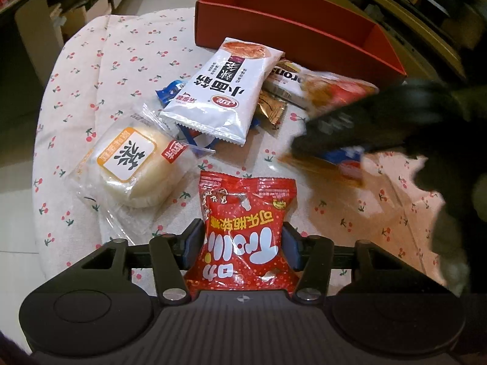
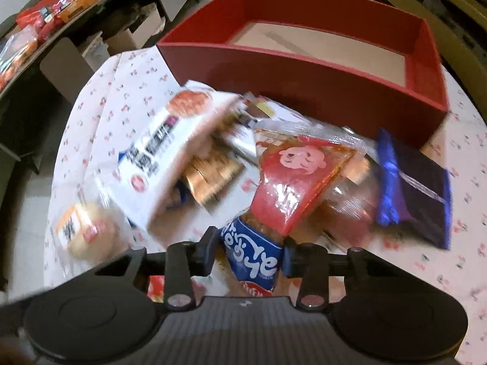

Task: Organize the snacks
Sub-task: 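Grasp the red Trolli bag with left gripper while right grasps blue-red pastry bag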

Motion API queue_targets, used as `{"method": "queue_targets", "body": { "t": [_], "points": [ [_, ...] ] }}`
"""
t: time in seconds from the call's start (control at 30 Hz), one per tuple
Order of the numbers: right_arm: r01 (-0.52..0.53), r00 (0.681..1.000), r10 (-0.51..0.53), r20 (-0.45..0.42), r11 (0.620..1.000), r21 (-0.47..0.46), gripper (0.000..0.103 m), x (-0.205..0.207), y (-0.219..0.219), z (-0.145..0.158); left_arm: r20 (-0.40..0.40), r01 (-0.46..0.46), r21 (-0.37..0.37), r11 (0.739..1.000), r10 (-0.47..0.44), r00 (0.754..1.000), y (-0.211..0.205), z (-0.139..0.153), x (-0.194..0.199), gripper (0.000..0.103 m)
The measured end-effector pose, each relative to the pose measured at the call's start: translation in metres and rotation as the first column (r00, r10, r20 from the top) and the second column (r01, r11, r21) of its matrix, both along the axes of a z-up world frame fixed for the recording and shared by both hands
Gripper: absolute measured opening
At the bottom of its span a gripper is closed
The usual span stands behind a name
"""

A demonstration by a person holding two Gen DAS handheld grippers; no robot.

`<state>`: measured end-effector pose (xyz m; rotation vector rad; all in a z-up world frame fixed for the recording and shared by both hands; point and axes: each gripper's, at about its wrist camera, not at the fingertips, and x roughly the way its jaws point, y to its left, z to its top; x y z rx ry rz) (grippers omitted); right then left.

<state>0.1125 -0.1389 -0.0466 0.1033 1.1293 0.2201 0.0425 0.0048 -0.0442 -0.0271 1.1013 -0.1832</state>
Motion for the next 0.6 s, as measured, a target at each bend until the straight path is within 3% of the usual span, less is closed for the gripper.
{"method": "queue_targets", "body": {
  "t": [0.17, 0.33, 0.5, 0.6],
  "points": [
    [-0.039, 0.999, 0.039, 0.007, 0.999, -0.026, 0.044, -0.017, -0.015, 0.012, 0.005, -0.001, 0.016, 1.0, 0.001, 1.0, -0.003, 0.001, -0.008, 0.059],
    [-0.051, 0.999, 0.052, 0.014, 0.998, -0.037, 0.041, -0.031, -0.029, 0.017, 0.004, -0.002, 0.014, 1.0, 0.002, 1.0, -0.002, 0.001, -0.009, 0.058],
    [-0.033, 0.999, 0.033, -0.024, 0.999, -0.013, 0.05, -0.024, -0.039, 0.008, 0.0, 0.0, 0.015, 1.0, 0.0, 1.0, -0.005, 0.0, -0.002, 0.064],
    [-0.075, 0.997, 0.073, -0.028, 0.995, -0.067, 0.06, -0.014, -0.029, -0.001, 0.012, 0.019, 0.052, 0.998, -0.02, 1.0, -0.013, -0.004, 0.004, 0.072]
  ]
}}
